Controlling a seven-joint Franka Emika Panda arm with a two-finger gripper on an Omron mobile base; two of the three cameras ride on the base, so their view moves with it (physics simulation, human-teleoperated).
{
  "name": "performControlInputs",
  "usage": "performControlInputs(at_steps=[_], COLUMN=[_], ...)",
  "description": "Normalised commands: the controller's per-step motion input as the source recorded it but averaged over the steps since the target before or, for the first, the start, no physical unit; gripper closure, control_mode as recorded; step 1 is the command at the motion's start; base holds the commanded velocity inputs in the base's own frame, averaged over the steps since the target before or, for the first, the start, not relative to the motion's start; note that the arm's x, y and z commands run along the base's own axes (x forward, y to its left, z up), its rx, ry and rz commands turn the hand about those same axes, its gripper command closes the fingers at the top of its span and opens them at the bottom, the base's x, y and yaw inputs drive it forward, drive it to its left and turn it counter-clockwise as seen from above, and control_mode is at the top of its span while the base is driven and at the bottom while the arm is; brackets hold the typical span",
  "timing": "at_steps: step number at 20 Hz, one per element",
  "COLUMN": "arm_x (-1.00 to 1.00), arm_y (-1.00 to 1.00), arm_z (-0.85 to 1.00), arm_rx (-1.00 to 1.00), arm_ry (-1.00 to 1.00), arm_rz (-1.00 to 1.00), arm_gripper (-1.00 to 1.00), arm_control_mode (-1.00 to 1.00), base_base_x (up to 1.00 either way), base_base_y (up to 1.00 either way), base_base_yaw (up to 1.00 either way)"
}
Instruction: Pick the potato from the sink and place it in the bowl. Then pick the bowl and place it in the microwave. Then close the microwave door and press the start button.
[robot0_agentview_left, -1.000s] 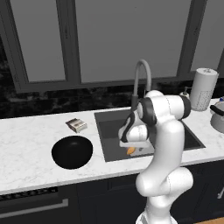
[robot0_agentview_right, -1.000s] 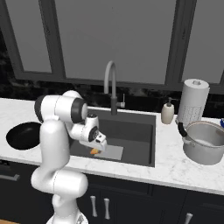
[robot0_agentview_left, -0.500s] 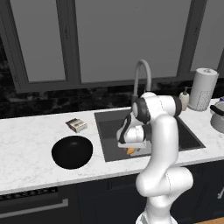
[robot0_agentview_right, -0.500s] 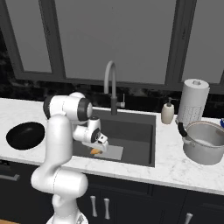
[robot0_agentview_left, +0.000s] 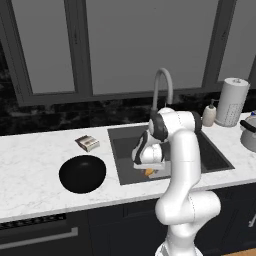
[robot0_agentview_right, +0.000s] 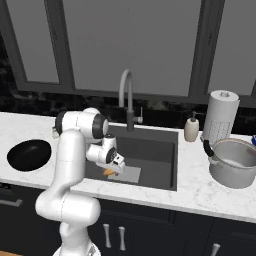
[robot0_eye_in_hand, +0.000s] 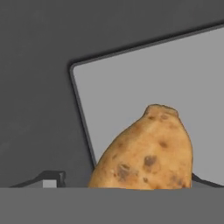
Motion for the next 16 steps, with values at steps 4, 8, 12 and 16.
performControlInputs(at_steps=[4,8,12,16], arm_x=[-0.02,-0.21,-0.03,-0.34], arm_y=[0.00,0.11,0.17,0.23], arm_z=[-0.19,0.14,0.58,1.00], arm_rx=[0.00,0.00,0.00,0.00], arm_ry=[0.00,0.00,0.00,0.00], arm_rz=[0.00,0.00,0.00,0.00], arm_gripper=[1.00,1.00,1.00,1.00], arm_control_mode=[-1.00,-1.00,-1.00,-1.00], base_base_x=[0.00,0.00,0.00,0.00], base_base_y=[0.00,0.00,0.00,0.00], base_base_yaw=[0.00,0.00,0.00,0.00])
